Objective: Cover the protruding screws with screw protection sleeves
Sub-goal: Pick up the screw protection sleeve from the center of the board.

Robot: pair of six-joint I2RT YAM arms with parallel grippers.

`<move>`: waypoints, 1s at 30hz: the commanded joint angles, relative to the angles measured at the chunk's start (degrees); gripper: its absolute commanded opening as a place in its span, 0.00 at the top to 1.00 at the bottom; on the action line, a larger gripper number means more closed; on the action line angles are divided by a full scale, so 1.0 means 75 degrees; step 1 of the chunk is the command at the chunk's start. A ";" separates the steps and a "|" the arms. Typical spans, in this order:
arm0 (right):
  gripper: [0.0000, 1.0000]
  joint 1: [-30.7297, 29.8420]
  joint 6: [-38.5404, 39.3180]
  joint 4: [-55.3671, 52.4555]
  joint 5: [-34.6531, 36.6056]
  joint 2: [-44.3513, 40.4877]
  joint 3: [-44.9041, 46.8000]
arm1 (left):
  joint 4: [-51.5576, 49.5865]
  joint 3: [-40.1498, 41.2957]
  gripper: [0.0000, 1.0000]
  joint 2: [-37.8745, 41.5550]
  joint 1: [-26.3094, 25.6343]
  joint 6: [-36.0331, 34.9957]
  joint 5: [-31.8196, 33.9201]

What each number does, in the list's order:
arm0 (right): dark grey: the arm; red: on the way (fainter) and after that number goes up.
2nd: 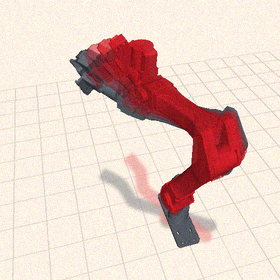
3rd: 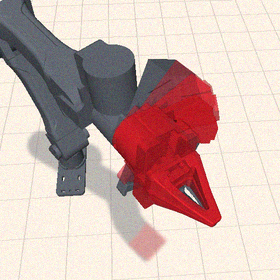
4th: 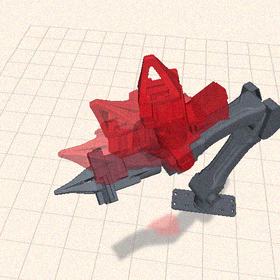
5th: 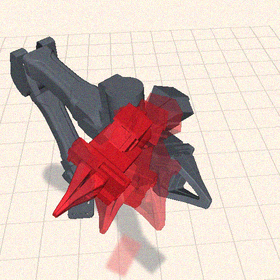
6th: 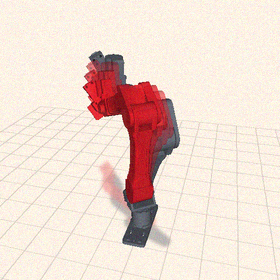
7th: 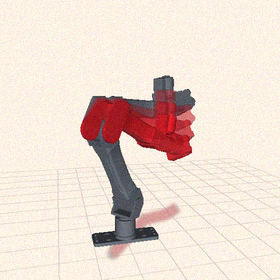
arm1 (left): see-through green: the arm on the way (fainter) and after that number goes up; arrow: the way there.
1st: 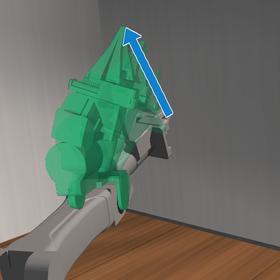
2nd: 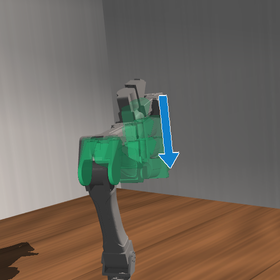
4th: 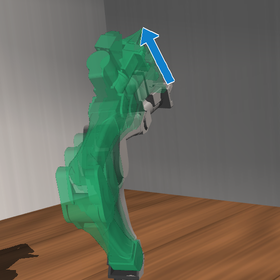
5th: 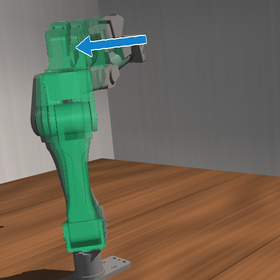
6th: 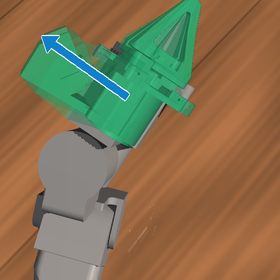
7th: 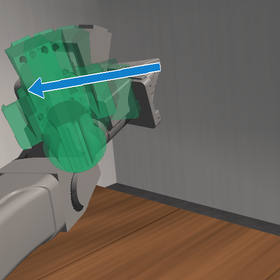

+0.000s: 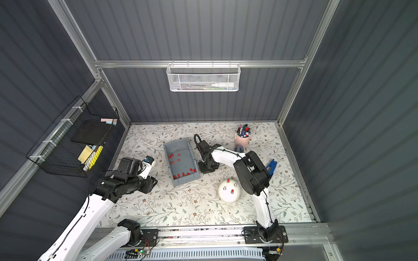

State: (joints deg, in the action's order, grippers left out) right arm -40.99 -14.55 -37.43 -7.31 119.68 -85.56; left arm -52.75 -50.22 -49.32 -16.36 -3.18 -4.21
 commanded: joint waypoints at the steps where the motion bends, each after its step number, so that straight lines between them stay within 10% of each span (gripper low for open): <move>1: 0.73 -0.0012 0.0186 -0.0347 0.0189 0.0294 -0.0135 | 0.0025 0.0096 0.48 0.0152 0.0038 -0.0020 -0.0110; 30: 0.99 -0.0039 0.0813 -0.0270 0.0201 0.0098 -0.0135 | 0.0025 0.0098 0.48 0.0044 0.0037 -0.0059 -0.0135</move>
State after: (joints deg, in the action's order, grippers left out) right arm -40.99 -9.82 -38.98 -6.57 120.95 -87.53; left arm -52.73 -50.09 -48.99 -16.36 -3.20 -4.62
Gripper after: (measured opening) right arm 0.055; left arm 0.524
